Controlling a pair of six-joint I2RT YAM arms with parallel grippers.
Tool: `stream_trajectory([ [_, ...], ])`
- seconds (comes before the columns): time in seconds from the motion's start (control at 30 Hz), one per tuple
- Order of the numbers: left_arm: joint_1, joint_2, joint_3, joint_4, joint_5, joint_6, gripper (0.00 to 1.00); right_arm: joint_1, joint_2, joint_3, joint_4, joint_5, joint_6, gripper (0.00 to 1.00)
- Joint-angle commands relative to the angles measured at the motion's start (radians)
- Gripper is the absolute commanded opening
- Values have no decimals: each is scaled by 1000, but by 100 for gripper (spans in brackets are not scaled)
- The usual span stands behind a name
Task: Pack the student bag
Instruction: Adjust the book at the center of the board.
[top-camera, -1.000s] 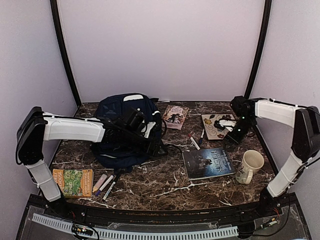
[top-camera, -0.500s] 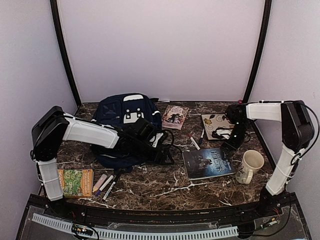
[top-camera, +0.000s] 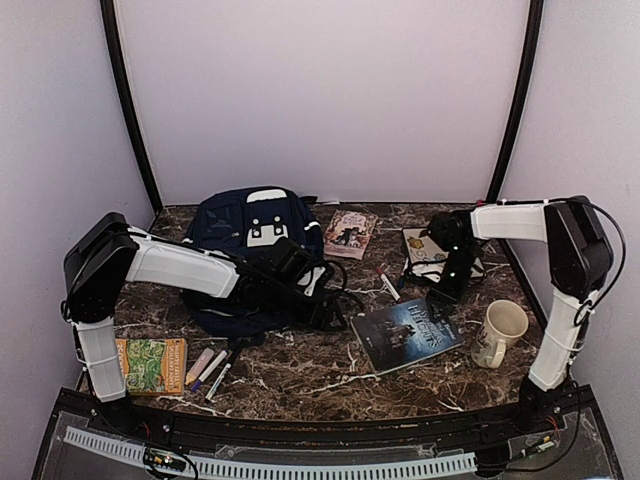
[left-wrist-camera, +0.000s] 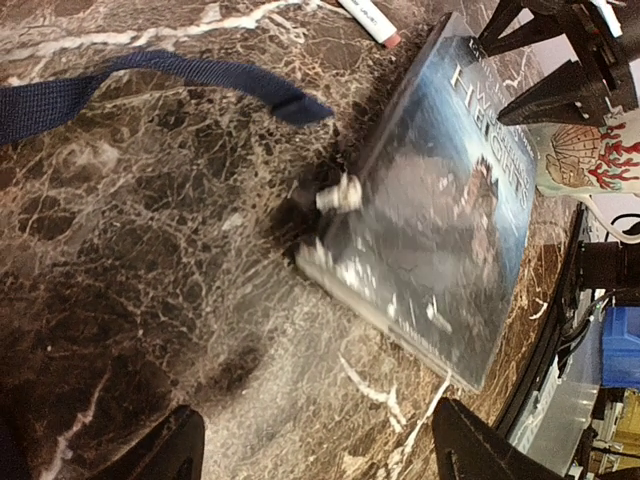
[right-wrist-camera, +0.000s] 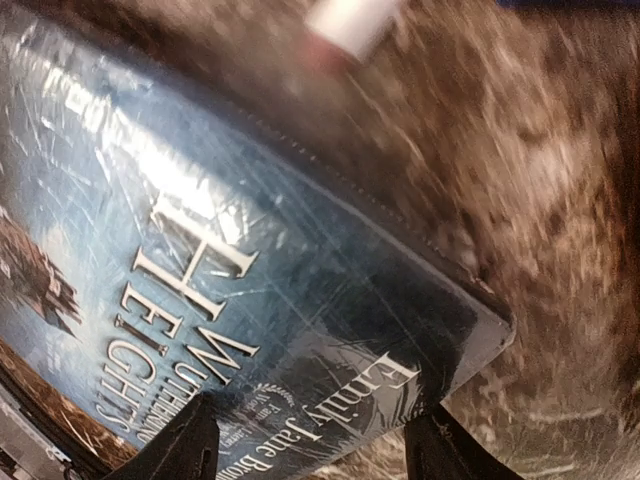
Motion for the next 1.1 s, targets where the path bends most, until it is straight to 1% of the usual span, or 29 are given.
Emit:
stream_trajectory([
  [0.0,-4,-63,-48,-50,-62,-26,82,127,82,77,43,-29,12,62],
  [0.13,-4,-150,-146,-20,-123,-67,82,207,158,198,47,-29,19,61],
  [0.23,-3,-198,-206,-4,-139,-82,81,255,219,312,53,-49,29,60],
  [0.33,-3,-221,-230,-4,-137,-91,82,275,270,411,33,-113,49,59],
  [0.43,-3,-226,-229,-11,-127,-93,82,275,247,452,27,-137,70,61],
  [0.57,-3,-213,-219,3,-105,-91,81,261,107,378,56,-72,98,65],
  [0.77,-3,-141,-169,43,-40,-80,80,194,-60,197,24,-25,105,67],
  [0.9,-3,-98,-132,70,6,-84,81,155,-151,70,4,21,82,67],
  [1.07,-3,-48,-87,77,57,-86,82,152,-234,-24,-35,33,-3,65],
])
